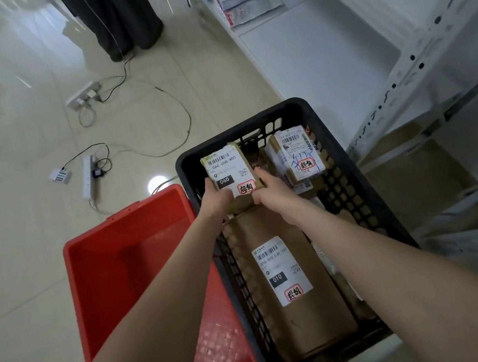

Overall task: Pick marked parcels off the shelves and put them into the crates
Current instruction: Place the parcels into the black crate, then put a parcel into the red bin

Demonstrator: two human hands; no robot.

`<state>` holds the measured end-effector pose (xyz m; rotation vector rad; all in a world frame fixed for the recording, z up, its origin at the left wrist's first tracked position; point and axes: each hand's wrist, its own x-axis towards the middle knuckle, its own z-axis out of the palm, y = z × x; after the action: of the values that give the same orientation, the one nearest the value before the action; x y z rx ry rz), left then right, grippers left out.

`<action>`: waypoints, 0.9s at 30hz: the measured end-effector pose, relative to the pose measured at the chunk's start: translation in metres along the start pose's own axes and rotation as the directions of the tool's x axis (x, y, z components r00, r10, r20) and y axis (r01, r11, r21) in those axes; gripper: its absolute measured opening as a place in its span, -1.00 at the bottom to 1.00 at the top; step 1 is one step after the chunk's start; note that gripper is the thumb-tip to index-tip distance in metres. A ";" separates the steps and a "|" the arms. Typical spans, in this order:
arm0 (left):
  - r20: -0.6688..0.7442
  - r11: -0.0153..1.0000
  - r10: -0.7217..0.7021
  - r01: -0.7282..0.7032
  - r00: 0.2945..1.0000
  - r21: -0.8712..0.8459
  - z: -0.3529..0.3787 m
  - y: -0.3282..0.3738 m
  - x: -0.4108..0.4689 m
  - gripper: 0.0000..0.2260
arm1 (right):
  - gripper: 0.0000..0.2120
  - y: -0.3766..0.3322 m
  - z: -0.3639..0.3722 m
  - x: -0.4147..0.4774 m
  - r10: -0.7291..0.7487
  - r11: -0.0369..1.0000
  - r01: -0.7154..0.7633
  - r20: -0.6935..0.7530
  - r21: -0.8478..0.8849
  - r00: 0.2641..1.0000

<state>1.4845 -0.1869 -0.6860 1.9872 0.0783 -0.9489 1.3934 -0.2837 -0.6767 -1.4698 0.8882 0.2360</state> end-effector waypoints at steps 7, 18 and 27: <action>0.038 0.768 0.277 -0.245 0.960 0.592 0.001 0.002 -0.049 -0.30 | -0.36 0.023 -0.015 -0.037 0.039 0.997 -0.049 -0.169 -0.054 0.985; 0.526 0.033 0.280 -0.555 0.803 0.831 0.091 0.011 -0.166 -0.09 | -0.29 0.070 -0.088 -0.187 -0.081 0.876 -0.127 -0.400 -0.466 0.913; 0.834 -0.234 0.249 -0.805 0.492 0.545 0.161 0.000 -0.276 -0.13 | -0.25 0.137 -0.104 -0.348 -0.005 0.860 -0.366 -0.723 -0.355 0.691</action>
<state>1.1954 -0.2265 -0.5558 2.2611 -2.2781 -0.6984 1.0328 -0.2310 -0.5434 -1.9811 1.7160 0.0204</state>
